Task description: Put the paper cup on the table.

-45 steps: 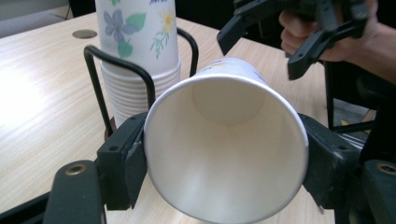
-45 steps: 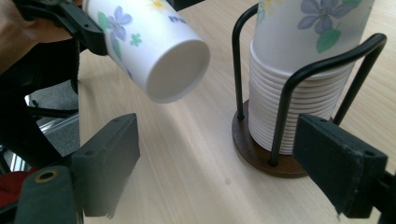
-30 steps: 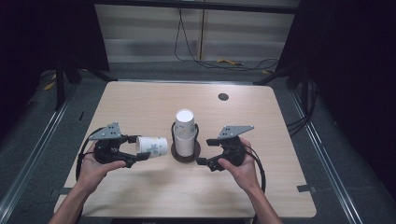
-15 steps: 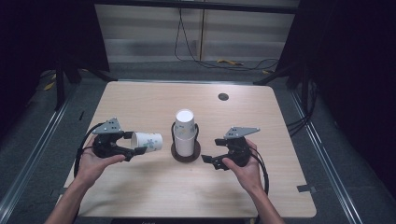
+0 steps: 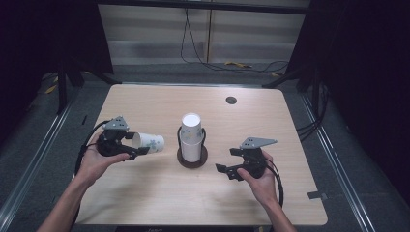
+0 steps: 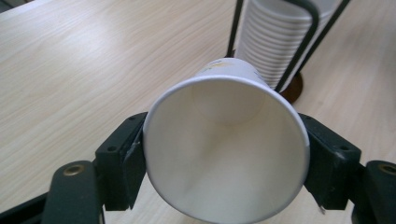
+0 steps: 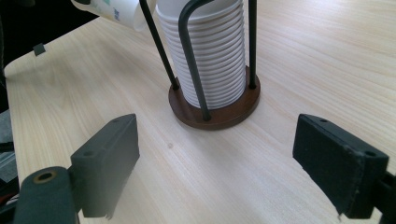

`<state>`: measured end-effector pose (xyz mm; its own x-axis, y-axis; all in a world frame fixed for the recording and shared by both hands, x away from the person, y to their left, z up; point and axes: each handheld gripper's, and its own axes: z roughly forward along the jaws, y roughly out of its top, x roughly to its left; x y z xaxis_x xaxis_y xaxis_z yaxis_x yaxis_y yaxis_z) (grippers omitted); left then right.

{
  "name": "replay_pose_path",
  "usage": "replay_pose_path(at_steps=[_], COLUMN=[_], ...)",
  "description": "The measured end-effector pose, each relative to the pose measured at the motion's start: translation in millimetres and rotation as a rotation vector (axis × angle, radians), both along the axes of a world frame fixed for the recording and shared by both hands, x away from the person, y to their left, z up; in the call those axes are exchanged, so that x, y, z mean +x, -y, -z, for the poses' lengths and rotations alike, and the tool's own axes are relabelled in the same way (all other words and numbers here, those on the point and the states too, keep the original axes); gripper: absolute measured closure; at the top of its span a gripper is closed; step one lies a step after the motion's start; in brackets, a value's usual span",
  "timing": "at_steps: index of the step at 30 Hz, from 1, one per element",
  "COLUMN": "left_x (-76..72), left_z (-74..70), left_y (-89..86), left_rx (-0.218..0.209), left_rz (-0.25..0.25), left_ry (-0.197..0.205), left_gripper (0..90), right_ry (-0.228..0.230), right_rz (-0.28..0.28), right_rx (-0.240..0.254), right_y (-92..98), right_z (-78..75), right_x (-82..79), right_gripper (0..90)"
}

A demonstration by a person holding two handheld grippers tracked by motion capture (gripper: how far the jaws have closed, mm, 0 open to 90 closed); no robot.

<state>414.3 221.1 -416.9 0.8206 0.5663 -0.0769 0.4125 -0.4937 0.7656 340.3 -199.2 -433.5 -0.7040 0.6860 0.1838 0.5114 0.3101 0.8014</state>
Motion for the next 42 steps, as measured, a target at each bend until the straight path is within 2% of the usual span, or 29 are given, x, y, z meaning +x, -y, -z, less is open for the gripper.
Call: replay_pose_path(at_steps=[4, 6, 9, 13, 18, 19, 21, 23, 25, 27, 31, 34, 38, 40, 42], left_x=[0.0, -1.1, 1.5, 5.6, 9.8, 10.6, 13.1, 15.8, 19.7, 22.9, 28.7, 34.5, 38.2, 39.1, 40.5], left_z=[1.1, 3.5, 4.5, 2.5, -1.5, -1.5, 0.4, 2.4, 3.5, 3.5, 3.9, 3.6, 5.4, 6.3, 6.5], left_y=[0.4, 0.9, 0.5, 4.0, 11.7, 12.3, 12.5, 13.7, 14.1, 13.8, 14.4, 15.9, 18.4, 18.4, 18.0], left_rx=[-0.016, 0.012, 0.044, 0.062, 0.109, 0.109, 0.083, 0.115, 0.116, 0.128, 0.168, 0.202, 0.221, 0.251, 0.254], left_rz=[-0.008, -0.011, -0.016, -0.046, -0.029, -0.03, -0.038, -0.039, -0.048, -0.056, -0.064, -0.064, -0.079, -0.09, -0.086], left_ry=[-0.012, -0.014, -0.039, -0.074, -0.097, -0.105, -0.157, -0.167, -0.182, -0.191, -0.174, -0.18, -0.196, -0.182, -0.194], left_gripper=[25.1, 24.8, 24.8, 24.9, 24.9, 24.9, 24.8, 24.8, 24.8, 24.8, 24.1, 23.7, 23.5, 23.4, 23.3], right_ry=[0.003, 0.0, -0.003, -0.012, -0.015, -0.017, -0.022, -0.029, -0.035, -0.035, -0.033, -0.029, -0.027, -0.032, -0.034], right_rz=[0.0, -0.005, 0.002, 0.001, -0.003, -0.004, -0.009, -0.018, -0.017, -0.019, -0.019, -0.017, -0.015, -0.019, -0.021], right_rx=[-0.005, -0.008, -0.005, -0.017, -0.026, -0.026, -0.029, -0.032, -0.037, -0.04, -0.038, -0.035, -0.04, -0.048, -0.044], right_y=[0.1, 0.2, 1.4, 1.0, -1.1, -1.4, -1.5, -1.4, -1.7, -2.1, -1.9, -0.8, -0.1, -0.3, -0.4], right_z=[-1.3, -1.6, -1.2, -0.9, -1.9, -1.8, -1.4, -0.5, 0.3, 0.4, -0.3, -0.8, -0.8, -0.7, -0.6], right_x=[-2.0, -1.5, -0.1, -1.0, -3.4, -3.4, -2.7, -1.4, -1.3, -1.6, -2.6, -2.5, -2.2, -2.3, -2.3], right_gripper=[14.3, 14.3, 14.3, 14.4, 14.4, 14.4, 14.4, 14.4, 14.4, 14.4, 14.5, 14.6, 14.7, 15.7, 15.7])
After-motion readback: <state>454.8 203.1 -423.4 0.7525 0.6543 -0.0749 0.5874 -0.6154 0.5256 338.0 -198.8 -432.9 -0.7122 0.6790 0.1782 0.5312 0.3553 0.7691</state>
